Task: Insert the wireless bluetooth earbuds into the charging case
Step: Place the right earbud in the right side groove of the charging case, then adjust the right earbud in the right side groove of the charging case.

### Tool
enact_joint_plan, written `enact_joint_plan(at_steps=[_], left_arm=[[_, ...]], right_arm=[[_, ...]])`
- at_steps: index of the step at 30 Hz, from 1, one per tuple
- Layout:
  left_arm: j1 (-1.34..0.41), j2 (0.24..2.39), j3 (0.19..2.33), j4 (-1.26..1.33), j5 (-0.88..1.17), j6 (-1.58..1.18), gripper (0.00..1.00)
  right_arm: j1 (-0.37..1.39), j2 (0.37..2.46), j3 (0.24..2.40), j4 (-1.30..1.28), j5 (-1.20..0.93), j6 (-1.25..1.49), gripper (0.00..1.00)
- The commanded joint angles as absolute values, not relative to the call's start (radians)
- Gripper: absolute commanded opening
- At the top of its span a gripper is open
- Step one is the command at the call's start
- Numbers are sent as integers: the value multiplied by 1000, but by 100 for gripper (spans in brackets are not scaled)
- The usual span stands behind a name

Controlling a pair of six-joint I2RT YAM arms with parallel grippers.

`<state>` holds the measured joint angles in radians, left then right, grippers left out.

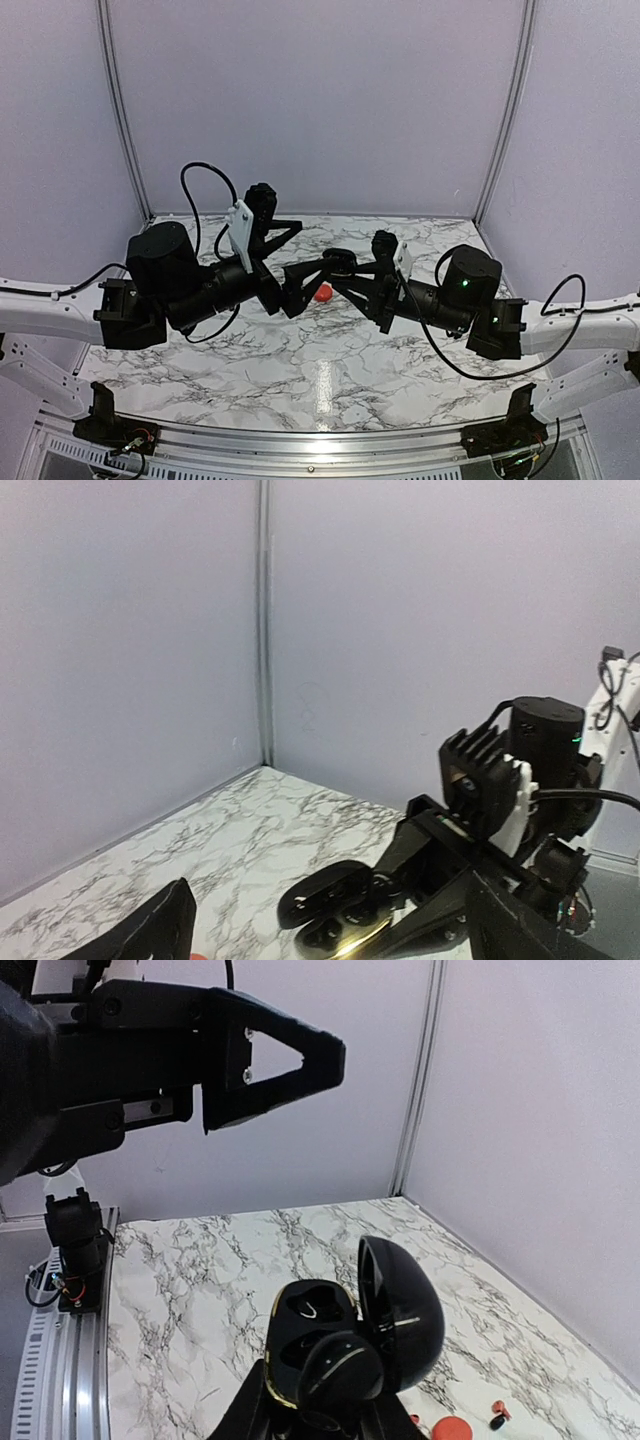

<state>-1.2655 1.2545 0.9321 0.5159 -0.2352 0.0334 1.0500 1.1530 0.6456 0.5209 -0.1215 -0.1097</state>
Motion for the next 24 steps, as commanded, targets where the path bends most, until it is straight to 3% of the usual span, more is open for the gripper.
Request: enact_joint_plan(at_steps=[1, 24], left_arm=[[-1270, 1272, 973, 423, -417, -52, 99], [-1270, 1481, 1150, 329, -433, -133, 99]], right_arm=[[1055, 1153, 709, 482, -26, -94, 0], [1055, 1178, 743, 432, 33, -86, 0]])
